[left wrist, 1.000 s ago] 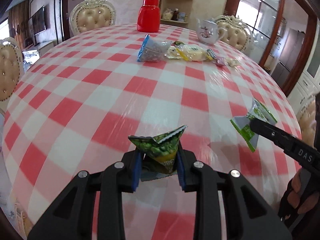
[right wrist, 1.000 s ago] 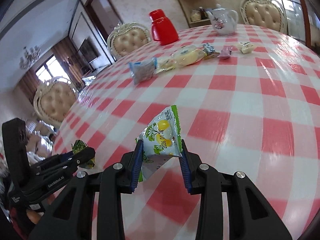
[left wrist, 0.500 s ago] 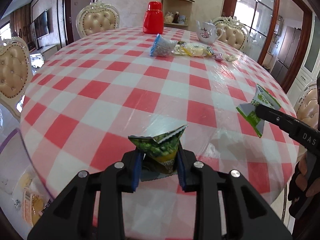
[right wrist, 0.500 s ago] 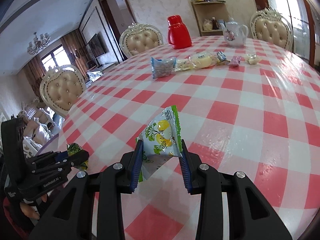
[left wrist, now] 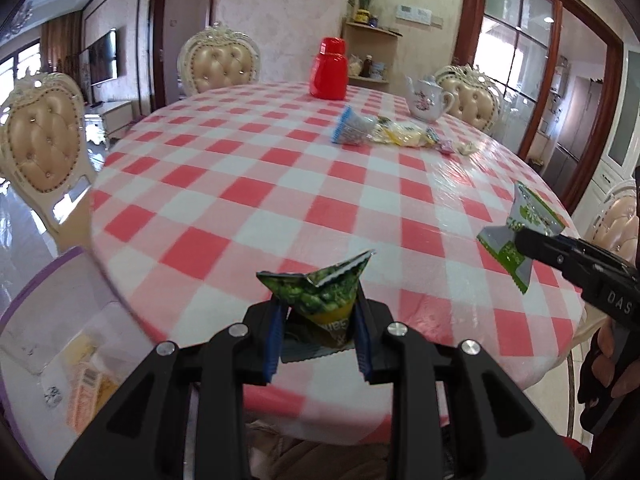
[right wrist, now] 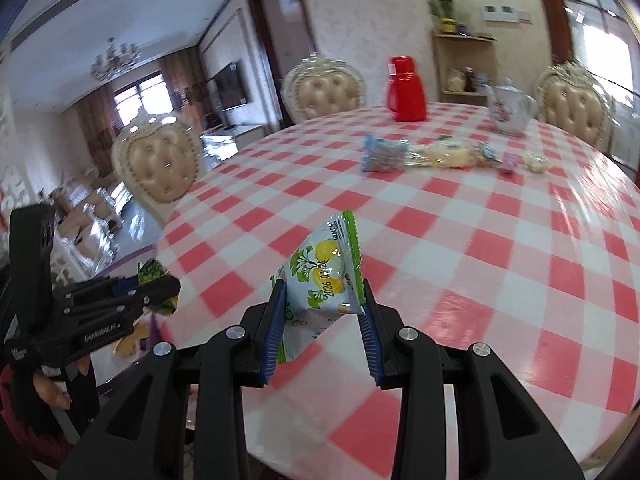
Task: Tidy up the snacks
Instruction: 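Lift both green snack packs and carry them toward the clear box, then open both tools over the clear box to drop the green packs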
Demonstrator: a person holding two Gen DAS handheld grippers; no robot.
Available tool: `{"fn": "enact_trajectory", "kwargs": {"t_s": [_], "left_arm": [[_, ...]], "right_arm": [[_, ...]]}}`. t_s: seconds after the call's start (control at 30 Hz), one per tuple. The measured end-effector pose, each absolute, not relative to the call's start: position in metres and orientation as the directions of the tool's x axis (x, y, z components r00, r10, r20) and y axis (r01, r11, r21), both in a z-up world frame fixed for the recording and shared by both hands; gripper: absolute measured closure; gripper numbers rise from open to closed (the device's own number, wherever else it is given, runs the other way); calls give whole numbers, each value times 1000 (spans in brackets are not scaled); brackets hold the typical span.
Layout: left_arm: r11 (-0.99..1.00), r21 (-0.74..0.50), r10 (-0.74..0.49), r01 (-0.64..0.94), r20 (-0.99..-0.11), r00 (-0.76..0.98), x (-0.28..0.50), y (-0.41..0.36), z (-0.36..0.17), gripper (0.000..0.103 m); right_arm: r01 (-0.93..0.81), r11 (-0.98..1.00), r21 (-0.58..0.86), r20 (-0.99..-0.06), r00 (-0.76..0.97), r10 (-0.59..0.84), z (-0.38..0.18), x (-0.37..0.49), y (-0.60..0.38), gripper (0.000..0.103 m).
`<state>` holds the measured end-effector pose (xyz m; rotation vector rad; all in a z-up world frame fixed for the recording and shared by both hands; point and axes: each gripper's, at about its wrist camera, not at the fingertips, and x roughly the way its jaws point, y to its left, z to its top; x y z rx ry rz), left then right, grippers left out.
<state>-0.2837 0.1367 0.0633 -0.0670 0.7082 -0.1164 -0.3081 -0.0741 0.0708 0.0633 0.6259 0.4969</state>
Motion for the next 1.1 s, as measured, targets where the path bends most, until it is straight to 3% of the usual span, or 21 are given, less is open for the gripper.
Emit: {"fn": "enact_trajectory", "kwargs": {"t_s": [0.7, 1.1], "left_arm": [[966, -90, 126, -241, -651, 749, -323, 290, 55, 73], [933, 63, 295, -355, -700, 650, -323, 333, 37, 72]], "right_arm": [[-775, 623, 106, -620, 438, 651, 69, -342, 97, 67], [-895, 442, 61, -700, 278, 658, 47, -368, 183, 67]]}}
